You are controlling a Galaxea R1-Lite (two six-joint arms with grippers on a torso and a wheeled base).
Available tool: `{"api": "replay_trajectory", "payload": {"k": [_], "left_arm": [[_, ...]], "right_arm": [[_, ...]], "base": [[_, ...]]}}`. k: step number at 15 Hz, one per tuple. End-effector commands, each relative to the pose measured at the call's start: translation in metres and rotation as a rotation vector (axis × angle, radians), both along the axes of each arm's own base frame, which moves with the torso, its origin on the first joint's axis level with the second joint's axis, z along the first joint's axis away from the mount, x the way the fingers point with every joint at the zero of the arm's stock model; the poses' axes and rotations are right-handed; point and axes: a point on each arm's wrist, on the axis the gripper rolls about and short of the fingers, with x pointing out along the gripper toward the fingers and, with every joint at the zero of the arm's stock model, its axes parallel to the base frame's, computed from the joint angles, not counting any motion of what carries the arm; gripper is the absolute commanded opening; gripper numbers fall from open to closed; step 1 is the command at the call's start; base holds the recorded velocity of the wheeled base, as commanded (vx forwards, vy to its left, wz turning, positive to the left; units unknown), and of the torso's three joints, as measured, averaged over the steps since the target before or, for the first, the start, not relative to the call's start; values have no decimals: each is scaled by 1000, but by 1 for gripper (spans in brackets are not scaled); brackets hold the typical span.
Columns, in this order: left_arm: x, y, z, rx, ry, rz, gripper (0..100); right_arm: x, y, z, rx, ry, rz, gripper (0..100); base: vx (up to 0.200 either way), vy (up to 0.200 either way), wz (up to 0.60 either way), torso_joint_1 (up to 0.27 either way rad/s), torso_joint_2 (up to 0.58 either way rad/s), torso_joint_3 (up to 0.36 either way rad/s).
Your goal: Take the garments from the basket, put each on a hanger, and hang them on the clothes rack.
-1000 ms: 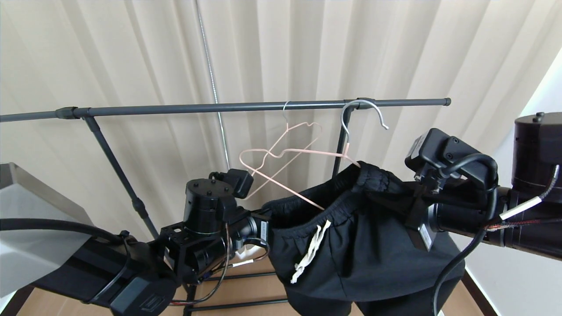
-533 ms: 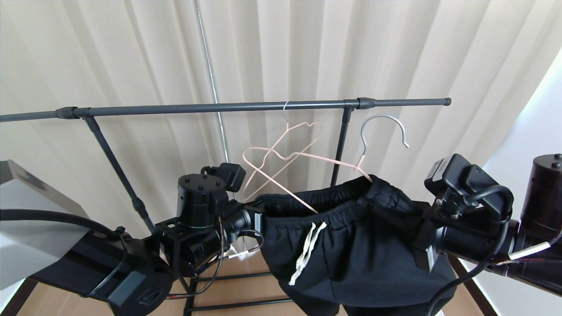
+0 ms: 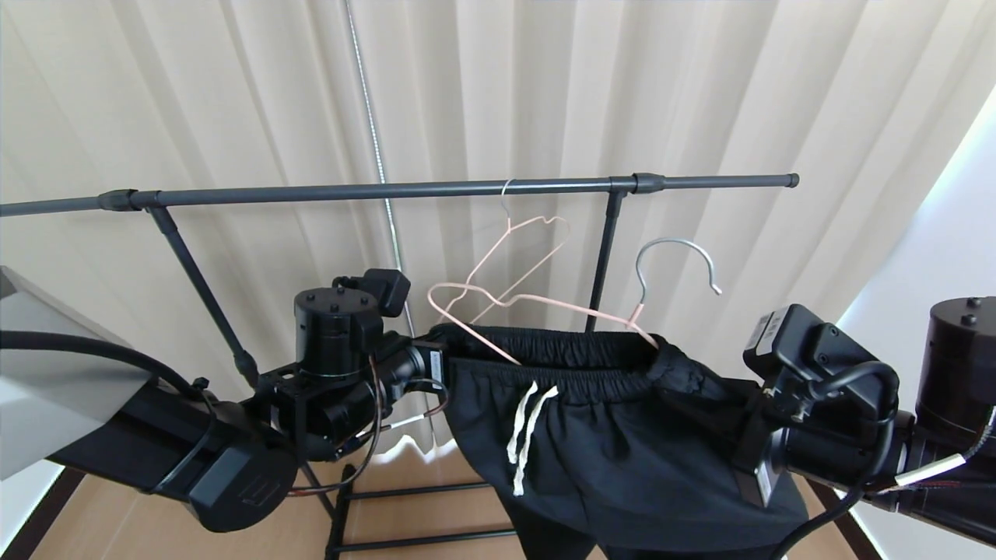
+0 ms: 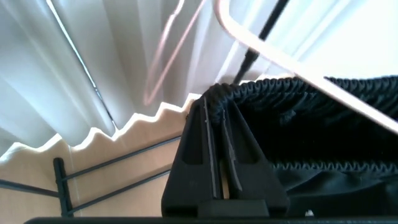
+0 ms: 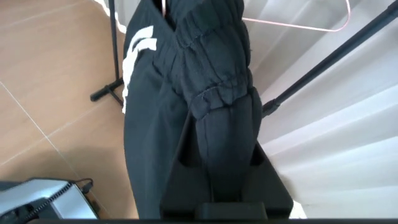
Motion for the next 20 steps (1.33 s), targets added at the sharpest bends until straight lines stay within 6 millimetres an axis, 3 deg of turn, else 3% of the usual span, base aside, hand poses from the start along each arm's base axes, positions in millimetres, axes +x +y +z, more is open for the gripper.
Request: {"api": "replay_trajectory", "payload": {"k": [1,8,17,20], "left_arm": [[6,6,0,-2,-4,25,0],[15,17,2,12,-18,58,0],[16,22,7,30,-40,64,0],[11,23,26,94,-73,45,0]], "right_arm": [[0,0,-9,-37,21,8,0],[-2,-1,-30,-159,48,43,0],[10,3,-57,-263,120,56,0],[13,5,-56,-261,114,54,0]], "base": [[0,0,0,0,0,0],[0,0,0,0,0,0],[0,0,0,0,0,0],[0,0,0,0,0,0]]}}
